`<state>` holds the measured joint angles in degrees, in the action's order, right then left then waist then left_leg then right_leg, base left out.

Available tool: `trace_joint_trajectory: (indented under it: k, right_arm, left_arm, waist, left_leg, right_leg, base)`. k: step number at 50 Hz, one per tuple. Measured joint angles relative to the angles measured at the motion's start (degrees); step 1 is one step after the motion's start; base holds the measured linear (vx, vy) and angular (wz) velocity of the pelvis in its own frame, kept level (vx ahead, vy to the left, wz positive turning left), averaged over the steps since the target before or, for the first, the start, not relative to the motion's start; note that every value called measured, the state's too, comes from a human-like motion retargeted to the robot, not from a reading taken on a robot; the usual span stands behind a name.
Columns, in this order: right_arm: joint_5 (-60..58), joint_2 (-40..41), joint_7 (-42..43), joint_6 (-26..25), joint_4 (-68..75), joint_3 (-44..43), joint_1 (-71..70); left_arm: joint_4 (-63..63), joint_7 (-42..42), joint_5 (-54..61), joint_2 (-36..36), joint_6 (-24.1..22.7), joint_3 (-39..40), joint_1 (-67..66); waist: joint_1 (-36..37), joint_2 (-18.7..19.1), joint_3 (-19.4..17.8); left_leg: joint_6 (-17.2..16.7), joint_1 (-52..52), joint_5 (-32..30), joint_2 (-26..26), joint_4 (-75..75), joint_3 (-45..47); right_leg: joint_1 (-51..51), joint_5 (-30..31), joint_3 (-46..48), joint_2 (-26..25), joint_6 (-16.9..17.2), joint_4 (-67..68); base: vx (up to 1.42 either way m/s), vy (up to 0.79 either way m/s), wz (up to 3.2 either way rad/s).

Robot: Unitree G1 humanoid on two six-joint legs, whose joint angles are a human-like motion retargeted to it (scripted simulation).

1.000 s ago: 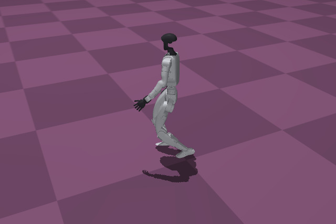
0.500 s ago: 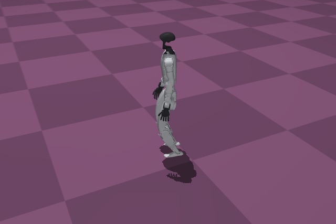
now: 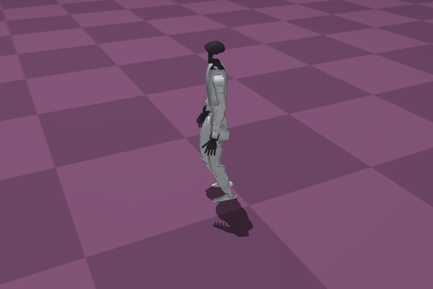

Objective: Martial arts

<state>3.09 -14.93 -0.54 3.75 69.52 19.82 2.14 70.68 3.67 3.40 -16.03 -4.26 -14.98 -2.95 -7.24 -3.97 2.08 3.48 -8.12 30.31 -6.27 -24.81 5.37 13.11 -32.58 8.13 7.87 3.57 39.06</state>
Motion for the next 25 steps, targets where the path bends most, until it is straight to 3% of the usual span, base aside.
trace_joint_trajectory:
  k: [25]
  right_arm:
    - [0.1,1.3,0.6,0.4,2.8,-0.4,2.2]
  left_arm:
    - [-1.1,-2.0,-0.1,-0.2,-0.6,1.9,3.0]
  waist:
    - [0.9,-1.3,1.2]
  left_leg:
    - [-0.5,-1.5,-2.5,-1.4,4.0,-1.9]
  right_leg:
    - [2.0,0.7,2.1,1.7,-1.4,0.9]
  base:
    - [0.00,0.01,0.21]
